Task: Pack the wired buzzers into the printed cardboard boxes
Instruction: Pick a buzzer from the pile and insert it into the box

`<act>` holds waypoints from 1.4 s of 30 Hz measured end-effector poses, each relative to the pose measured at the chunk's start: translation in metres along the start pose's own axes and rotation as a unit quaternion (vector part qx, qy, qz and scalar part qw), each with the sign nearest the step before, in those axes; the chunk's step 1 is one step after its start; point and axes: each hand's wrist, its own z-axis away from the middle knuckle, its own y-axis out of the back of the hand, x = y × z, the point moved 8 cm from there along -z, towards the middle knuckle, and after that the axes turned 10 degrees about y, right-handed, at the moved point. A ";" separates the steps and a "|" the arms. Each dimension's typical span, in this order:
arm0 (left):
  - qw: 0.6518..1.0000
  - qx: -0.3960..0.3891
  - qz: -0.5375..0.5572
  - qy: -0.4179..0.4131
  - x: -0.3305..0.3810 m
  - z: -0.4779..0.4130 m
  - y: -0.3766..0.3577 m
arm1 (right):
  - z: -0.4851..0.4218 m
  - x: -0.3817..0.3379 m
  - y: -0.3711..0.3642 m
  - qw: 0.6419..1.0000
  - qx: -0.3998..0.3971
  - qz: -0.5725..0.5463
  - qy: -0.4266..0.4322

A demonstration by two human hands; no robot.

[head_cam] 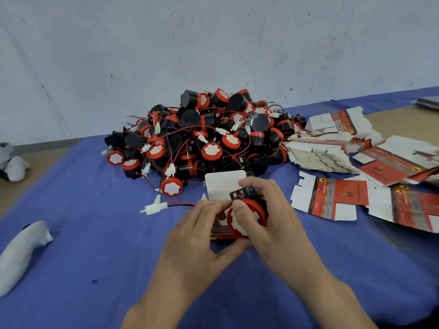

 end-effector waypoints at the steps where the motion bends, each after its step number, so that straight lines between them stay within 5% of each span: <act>1: 1.000 -0.001 0.006 0.004 -0.001 0.000 0.000 | 0.000 -0.001 0.003 1.000 0.023 -0.004 0.003; 12: 0.991 -0.011 0.112 0.072 -0.007 0.001 -0.002 | 0.000 -0.003 0.008 0.990 0.134 -0.040 -0.011; 19: 0.970 0.106 0.170 0.138 -0.029 -0.006 0.022 | 0.005 -0.006 -0.011 0.979 0.149 -0.136 -0.027; 27: 0.970 0.026 0.217 0.109 -0.005 0.002 -0.004 | 0.015 0.008 -0.002 0.940 0.265 -0.203 -0.067; 31: 0.973 -0.021 0.210 0.099 -0.001 0.002 -0.015 | 0.019 0.010 -0.004 0.940 0.266 -0.195 -0.085; 42: 0.969 0.017 0.206 0.134 -0.028 0.000 -0.002 | 0.011 0.003 -0.013 0.950 0.212 -0.209 -0.093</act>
